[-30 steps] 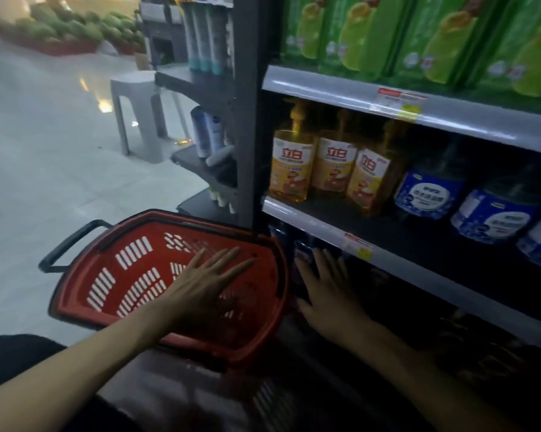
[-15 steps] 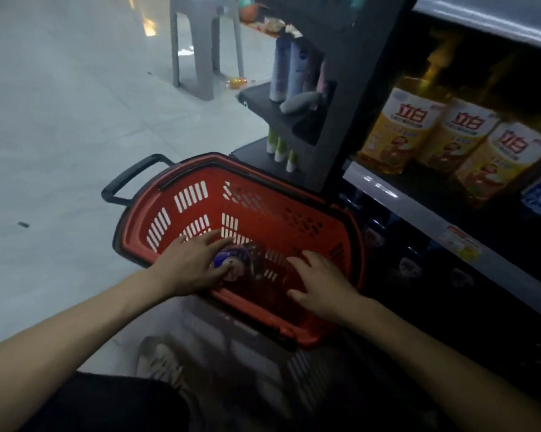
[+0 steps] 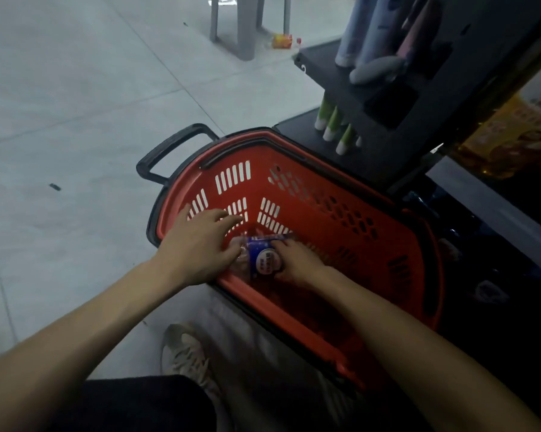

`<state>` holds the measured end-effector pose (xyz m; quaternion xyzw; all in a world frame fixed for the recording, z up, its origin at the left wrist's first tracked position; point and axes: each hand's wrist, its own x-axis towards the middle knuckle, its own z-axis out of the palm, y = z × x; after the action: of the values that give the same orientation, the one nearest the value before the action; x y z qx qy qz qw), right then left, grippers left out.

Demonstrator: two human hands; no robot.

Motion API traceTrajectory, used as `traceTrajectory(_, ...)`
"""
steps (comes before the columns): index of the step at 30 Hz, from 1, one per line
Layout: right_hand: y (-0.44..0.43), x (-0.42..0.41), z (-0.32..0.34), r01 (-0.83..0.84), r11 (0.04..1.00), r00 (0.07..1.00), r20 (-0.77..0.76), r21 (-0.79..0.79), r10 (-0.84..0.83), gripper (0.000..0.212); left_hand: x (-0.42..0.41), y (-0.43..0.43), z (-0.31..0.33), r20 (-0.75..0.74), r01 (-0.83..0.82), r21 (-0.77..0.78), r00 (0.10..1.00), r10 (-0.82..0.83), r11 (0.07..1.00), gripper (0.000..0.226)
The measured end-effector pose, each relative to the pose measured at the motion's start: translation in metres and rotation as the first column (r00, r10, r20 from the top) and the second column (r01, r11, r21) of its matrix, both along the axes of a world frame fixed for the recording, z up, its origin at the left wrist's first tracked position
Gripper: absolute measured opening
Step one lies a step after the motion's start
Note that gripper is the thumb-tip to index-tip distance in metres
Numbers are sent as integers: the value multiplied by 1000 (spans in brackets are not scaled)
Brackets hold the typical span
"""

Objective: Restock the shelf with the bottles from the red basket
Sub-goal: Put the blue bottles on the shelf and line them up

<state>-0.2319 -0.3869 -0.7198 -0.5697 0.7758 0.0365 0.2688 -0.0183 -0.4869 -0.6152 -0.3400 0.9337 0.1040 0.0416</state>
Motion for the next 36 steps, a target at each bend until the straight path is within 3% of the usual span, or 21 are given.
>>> traceTrajectory(6, -50, -5, -33, -59, 996, 997, -44, 63, 62, 111, 1, 2, 0, 49, -4, -15, 999, 4, 1000, 68)
traceTrajectory(8, -63, -9, -45, 20, 992, 993, 110, 127, -34, 99, -1, 3, 0, 72, -7, -6, 997, 7, 1000, 70)
traceTrajectory(9, -68, -10, -49, 102, 978, 964, 223, 182, -142, 83, -2, 3, -1, 83, -13, 0, 996, 13, 1000, 70)
traceTrajectory(11, -74, -4, -47, 289, 910, 837, 383, 297, -391, 57, -4, 3, -2, 93, -26, 11, 995, 25, 1000, 71)
traceTrajectory(12, -73, -1, -47, 420, 827, 680, 474, 374, -560, 58, -4, 3, -3, 94, -29, 14, 995, 28, 999, 71)
traceTrajectory(14, -76, 4, -45, 547, 728, 435, 603, 413, -669, 44, -5, 4, -4, 89, -33, 17, 996, 32, 999, 69)
traceTrajectory(16, -73, 3, -46, 519, 795, 453, 688, 313, -567, 31, -4, 5, -4, 83, -40, 11, 996, 39, 999, 67)
traceTrajectory(17, -70, 1, -43, 453, 855, 554, 671, 253, -493, 36, -5, 5, -4, 82, -41, 4, 996, 40, 999, 67)
traceTrajectory(18, -66, -3, -44, 374, 897, 624, 650, 238, -433, 55, -5, 6, -3, 87, -44, 3, 995, 44, 999, 68)
traceTrajectory(20, -56, -7, -48, 186, 959, 859, 438, 213, -264, 108, -6, 5, -1, 105, -54, 18, 993, 52, 998, 69)
traceTrajectory(22, -43, -2, -53, 116, 981, 955, 254, 157, -153, 120, -6, 5, 1, 123, -59, 20, 991, 56, 998, 69)
traceTrajectory(25, -23, 5, -52, 126, 991, 989, 69, 41, -128, 98, -5, 7, 4, 128, -67, 15, 990, 65, 998, 68)
traceTrajectory(27, -9, 6, -44, 170, 985, 985, 37, -3, -169, 92, -2, 9, 5, 110, -88, 19, 990, 85, 996, 67)
traceTrajectory(36, 46, -19, 81, 448, 860, 889, 222, -244, -401, 76, -3, 20, 19, -134, -127, -13, 983, 124, 992, 62)
